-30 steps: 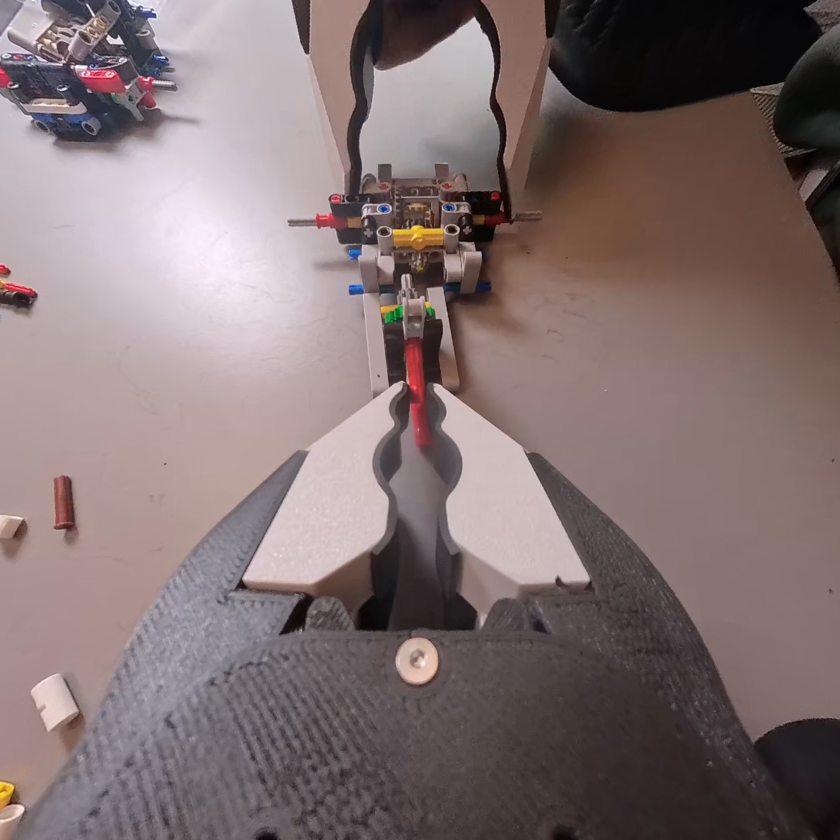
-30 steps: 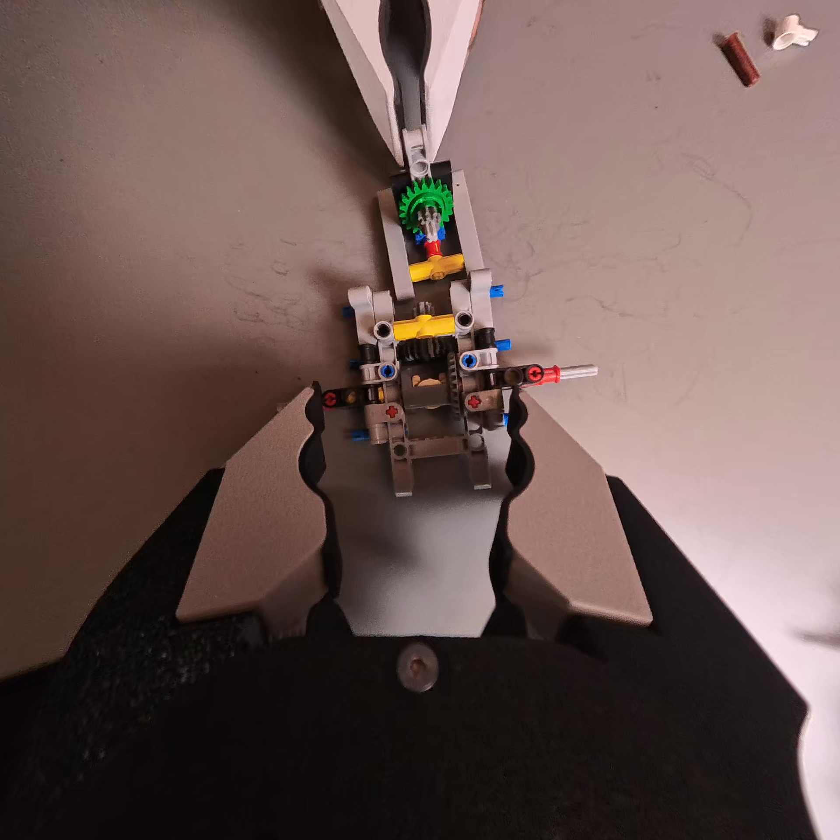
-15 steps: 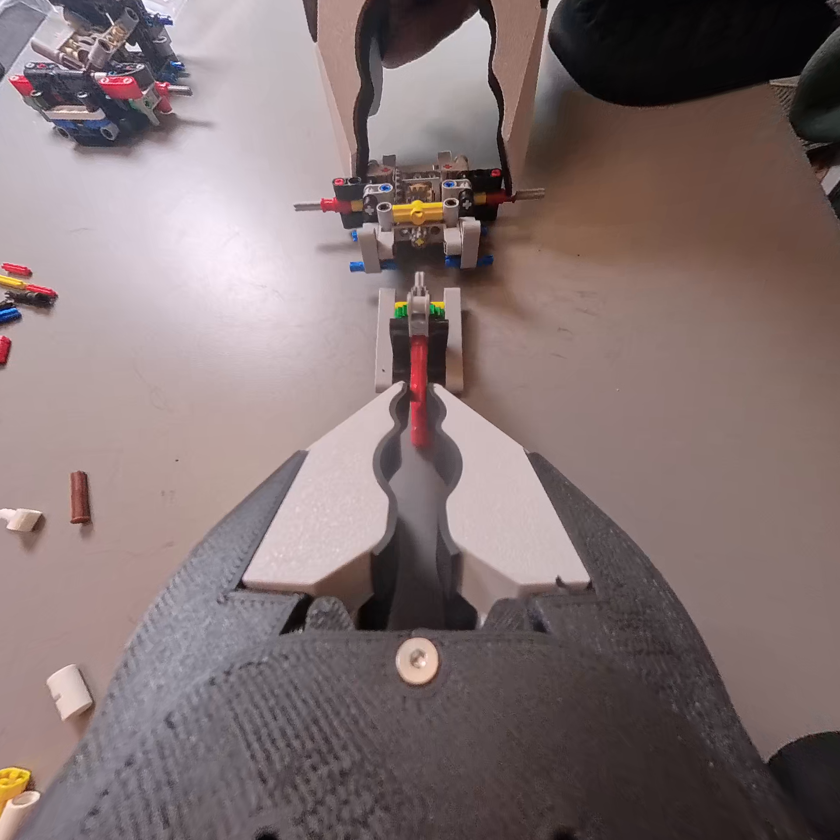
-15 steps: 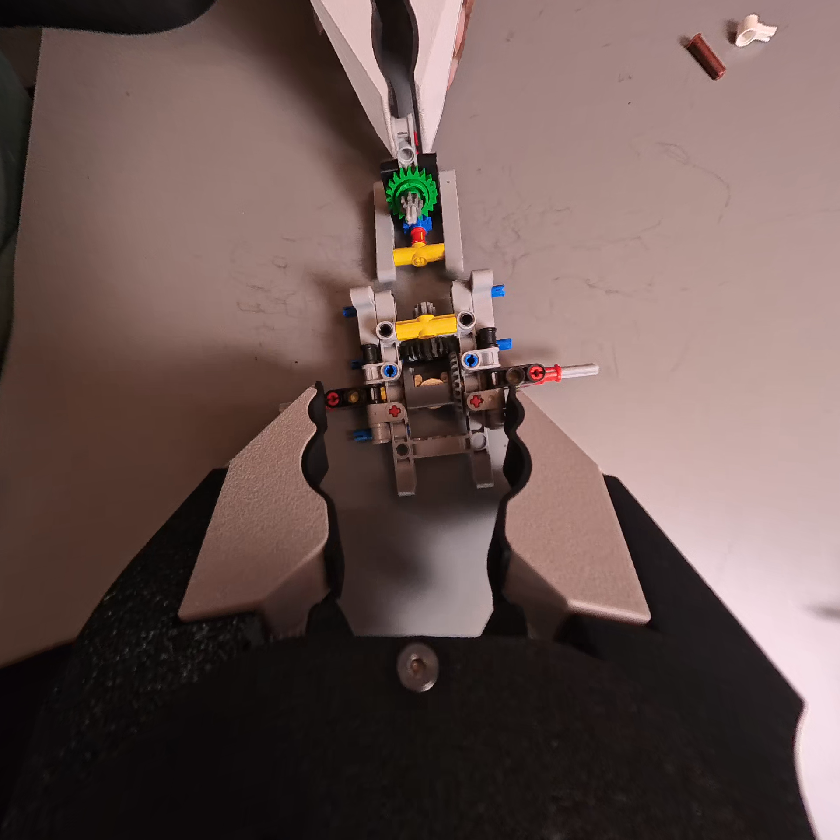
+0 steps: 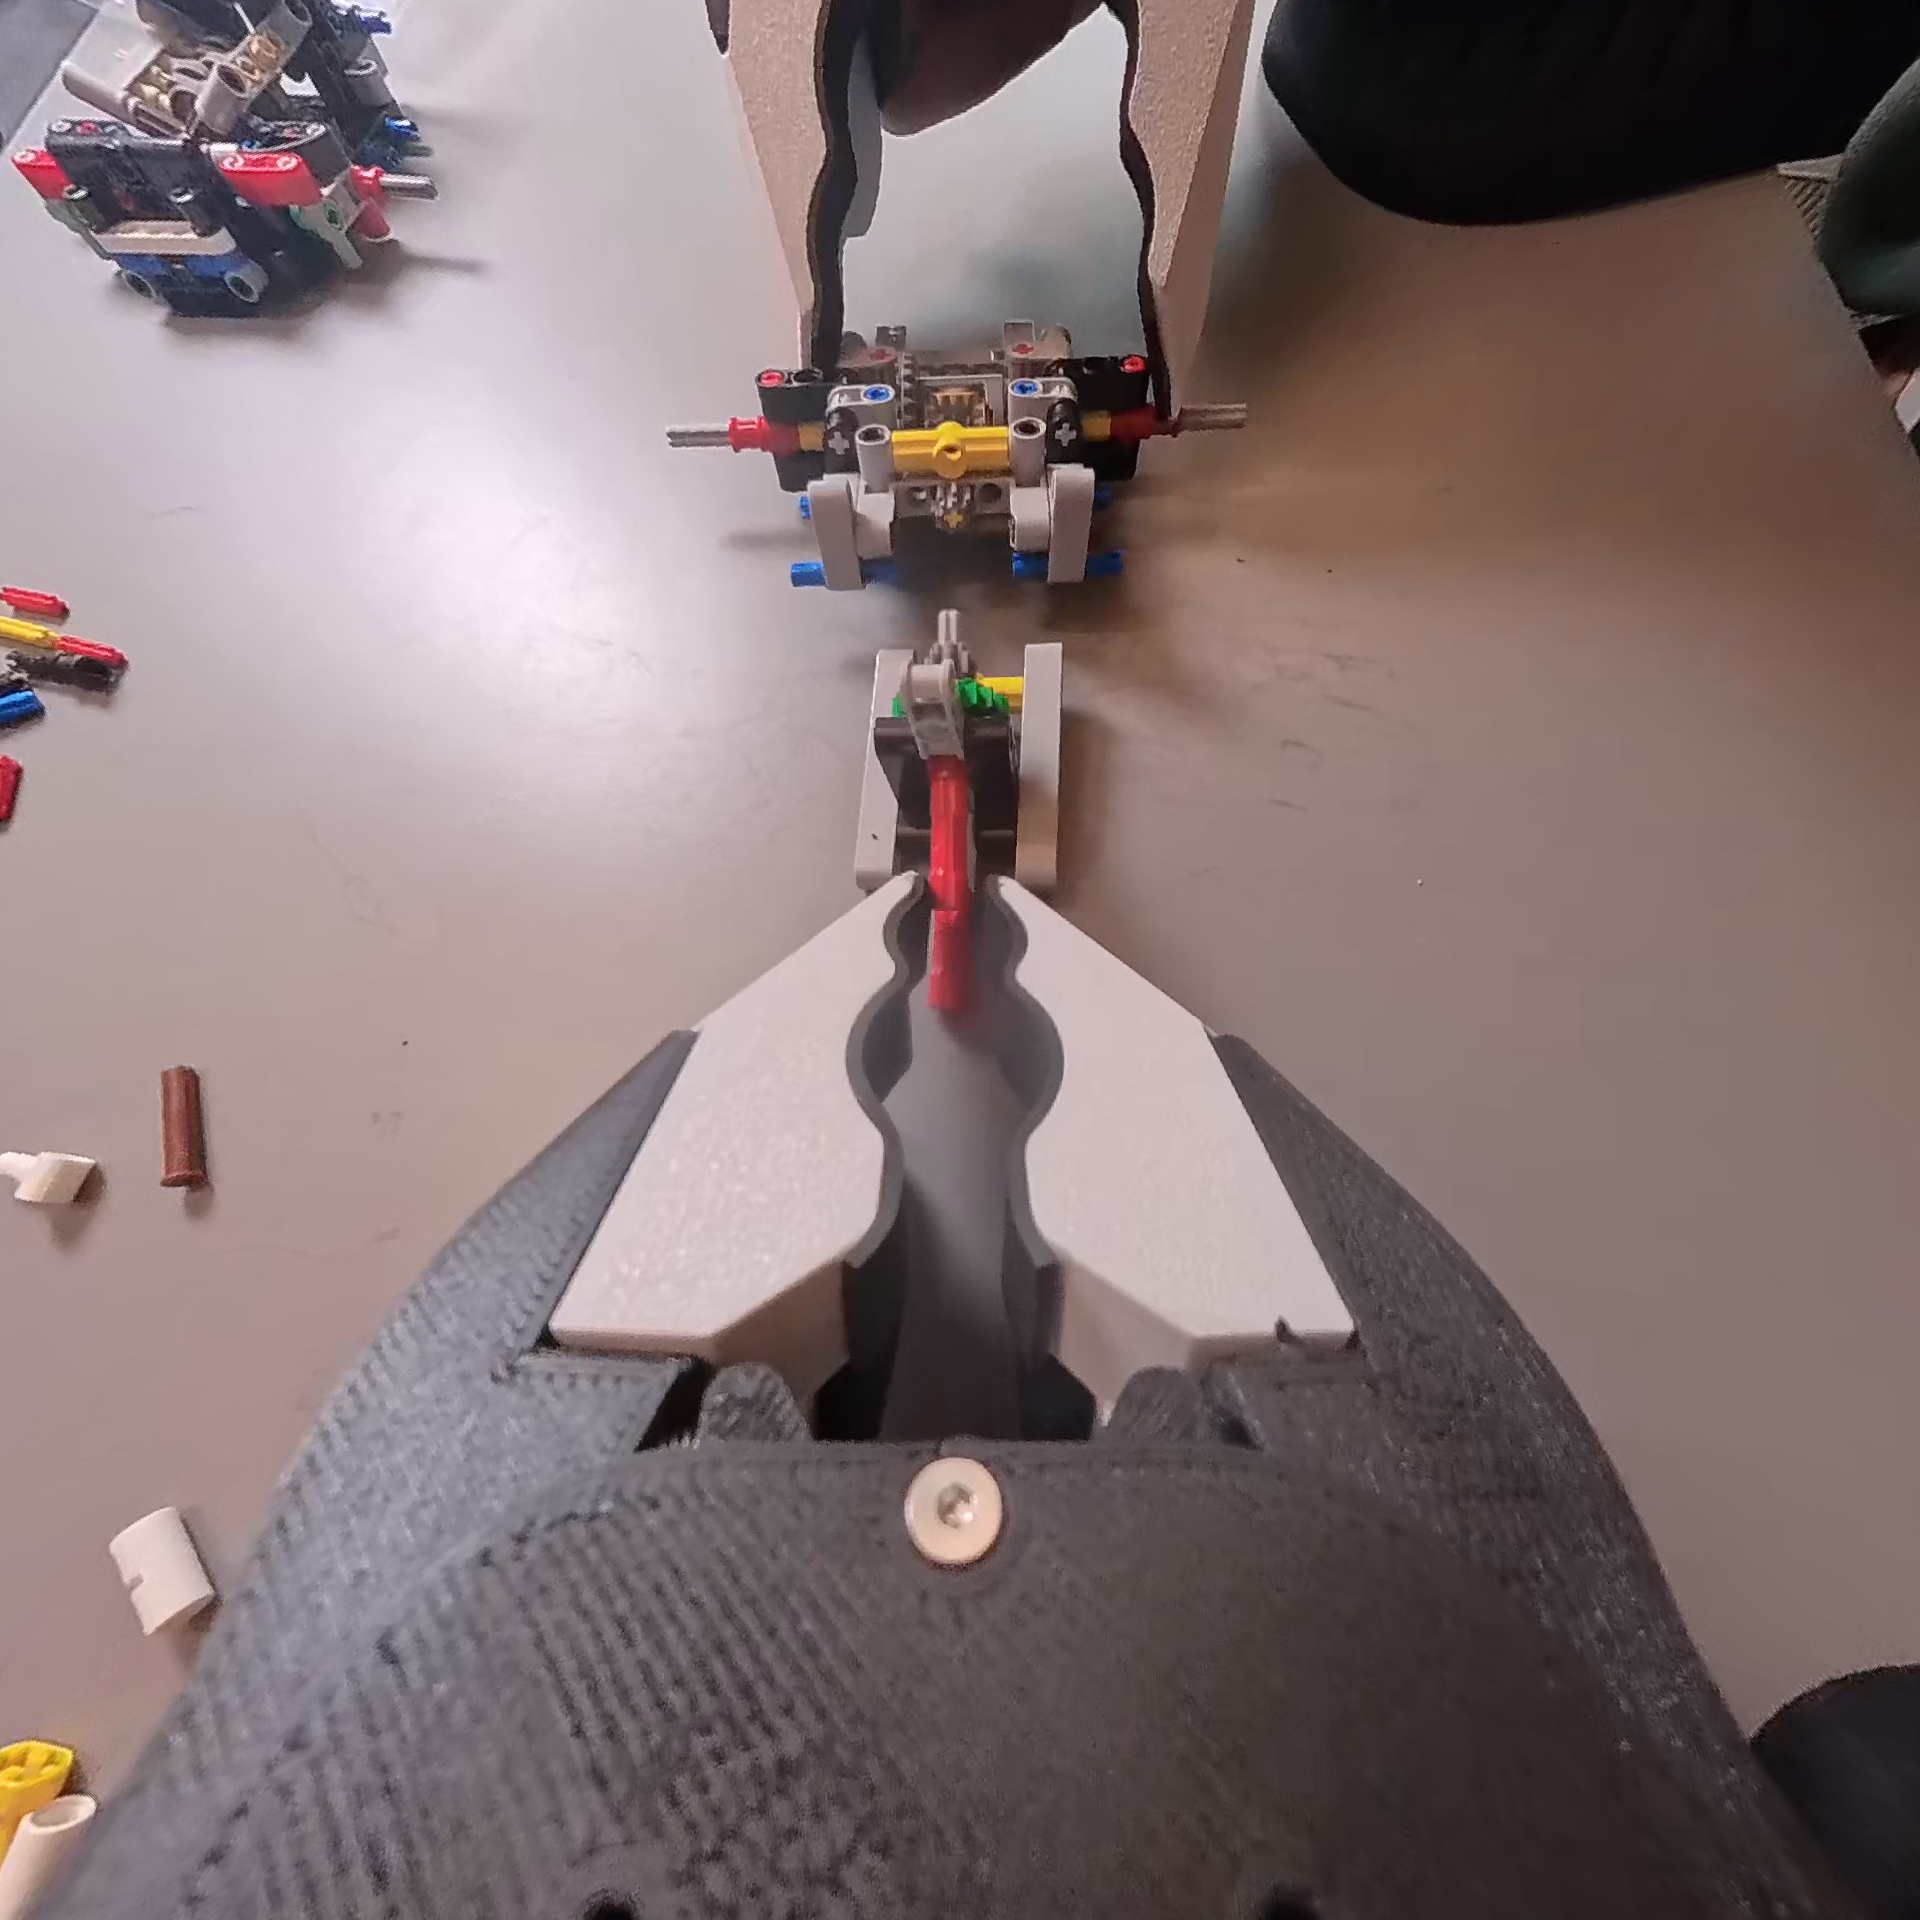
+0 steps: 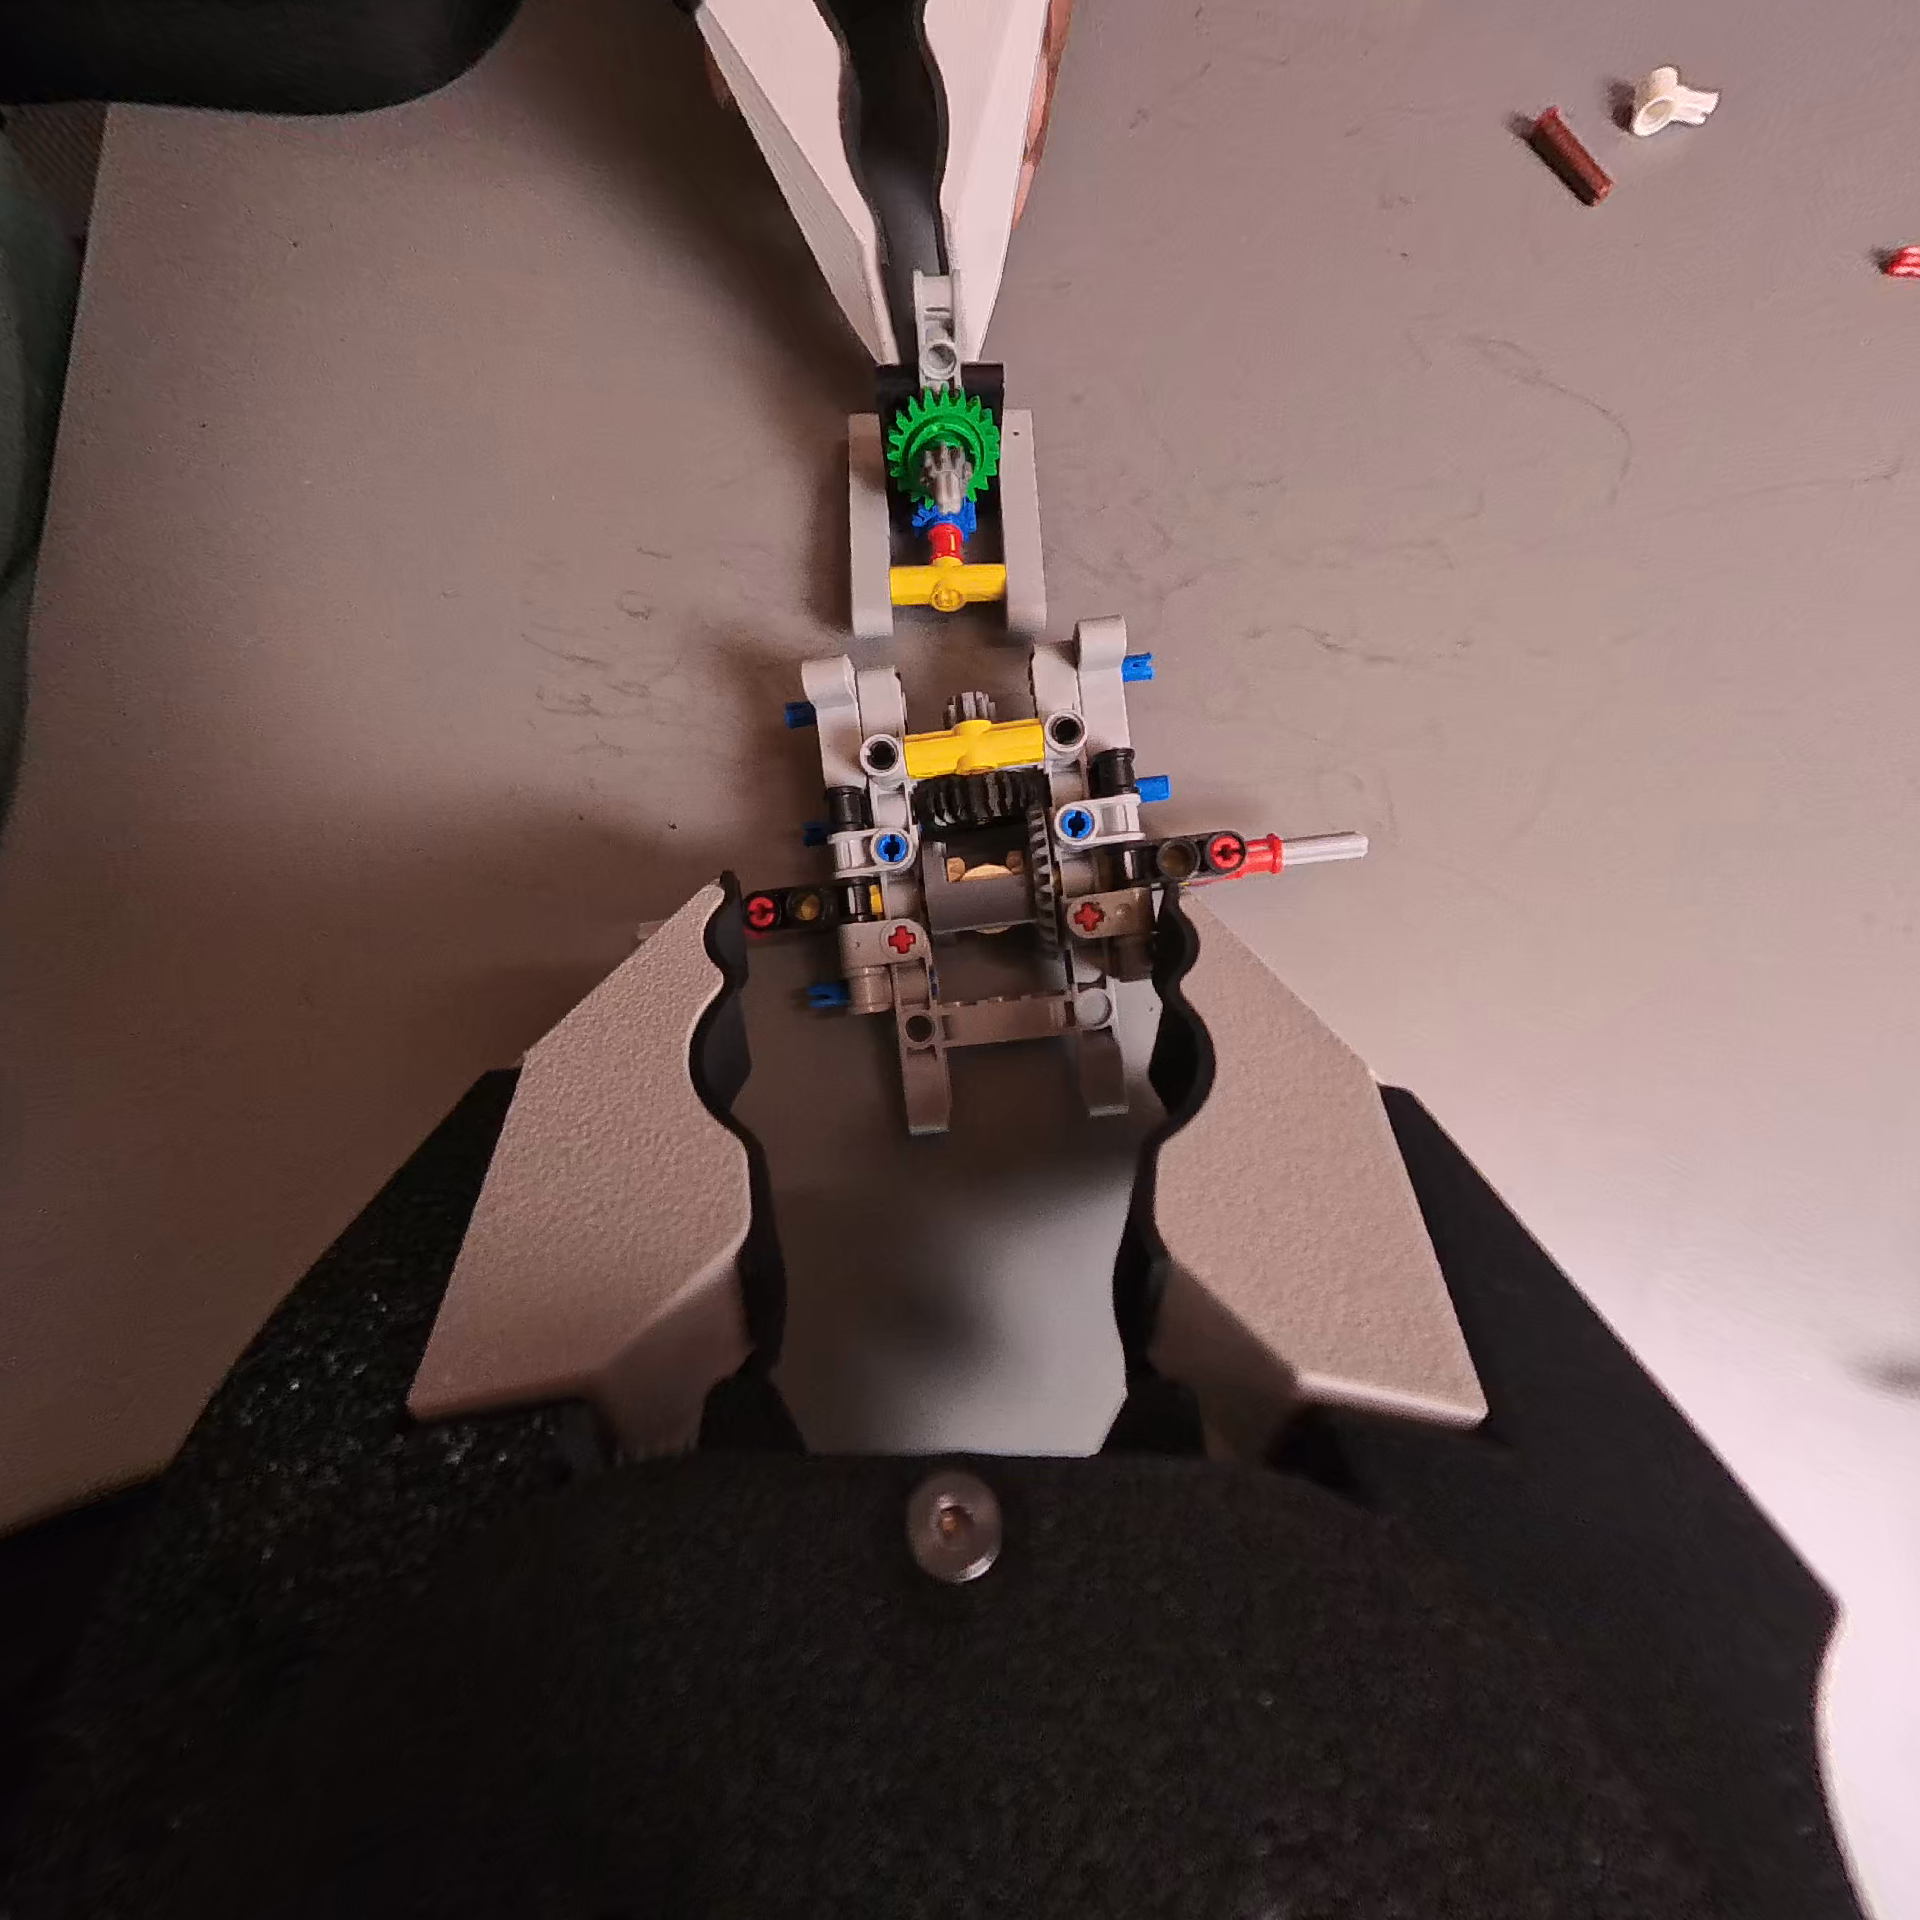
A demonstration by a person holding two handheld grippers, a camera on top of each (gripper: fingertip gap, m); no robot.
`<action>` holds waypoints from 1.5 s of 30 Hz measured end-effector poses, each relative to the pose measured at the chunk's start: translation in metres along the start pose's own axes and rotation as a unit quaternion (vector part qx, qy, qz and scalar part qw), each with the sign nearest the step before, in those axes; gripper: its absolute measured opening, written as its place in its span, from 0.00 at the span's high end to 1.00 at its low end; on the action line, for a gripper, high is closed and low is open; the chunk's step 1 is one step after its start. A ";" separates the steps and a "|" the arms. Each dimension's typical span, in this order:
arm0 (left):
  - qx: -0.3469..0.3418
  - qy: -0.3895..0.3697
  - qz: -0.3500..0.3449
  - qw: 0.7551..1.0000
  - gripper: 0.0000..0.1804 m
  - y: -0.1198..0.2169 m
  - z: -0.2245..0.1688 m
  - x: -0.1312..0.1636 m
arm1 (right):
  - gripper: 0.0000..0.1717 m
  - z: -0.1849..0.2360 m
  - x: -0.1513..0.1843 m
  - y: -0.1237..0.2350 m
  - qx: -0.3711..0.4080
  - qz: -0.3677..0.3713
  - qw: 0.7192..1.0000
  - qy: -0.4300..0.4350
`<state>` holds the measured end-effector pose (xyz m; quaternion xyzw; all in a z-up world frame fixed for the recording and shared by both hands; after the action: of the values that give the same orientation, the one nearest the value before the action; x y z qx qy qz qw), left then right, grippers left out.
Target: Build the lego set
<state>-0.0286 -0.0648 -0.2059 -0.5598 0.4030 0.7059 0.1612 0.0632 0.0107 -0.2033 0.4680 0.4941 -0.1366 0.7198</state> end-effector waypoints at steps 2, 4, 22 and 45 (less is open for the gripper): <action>-0.001 -0.001 0.003 1.000 0.97 -0.001 0.000 0.000 | 0.55 0.001 -0.002 -0.001 -0.001 -0.003 1.000 0.003; -0.003 -0.002 0.004 1.000 0.97 -0.002 0.000 0.000 | 0.55 0.001 -0.004 -0.001 0.000 -0.006 1.000 0.006; -0.018 0.003 0.000 1.000 0.97 -0.004 0.003 -0.003 | 0.55 0.001 -0.013 0.005 -0.017 -0.066 0.998 -0.006; -0.013 0.008 -0.019 1.000 0.97 -0.016 -0.004 -0.014 | 0.55 0.002 -0.007 -0.013 -0.009 0.006 1.000 0.028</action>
<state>-0.0109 -0.0550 -0.1993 -0.5745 0.3847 0.7035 0.1642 0.0525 0.0005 -0.2042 0.4683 0.5124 -0.1145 0.7107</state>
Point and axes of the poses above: each gripper's, where its closed fingertips meet, y back along the fingers, x out of its underside, z = x × y across the jaws, the point moved 1 cm from there along y, back along the fingers, and after that the axes turned 14 degrees about -z, right-handed, at the moved point
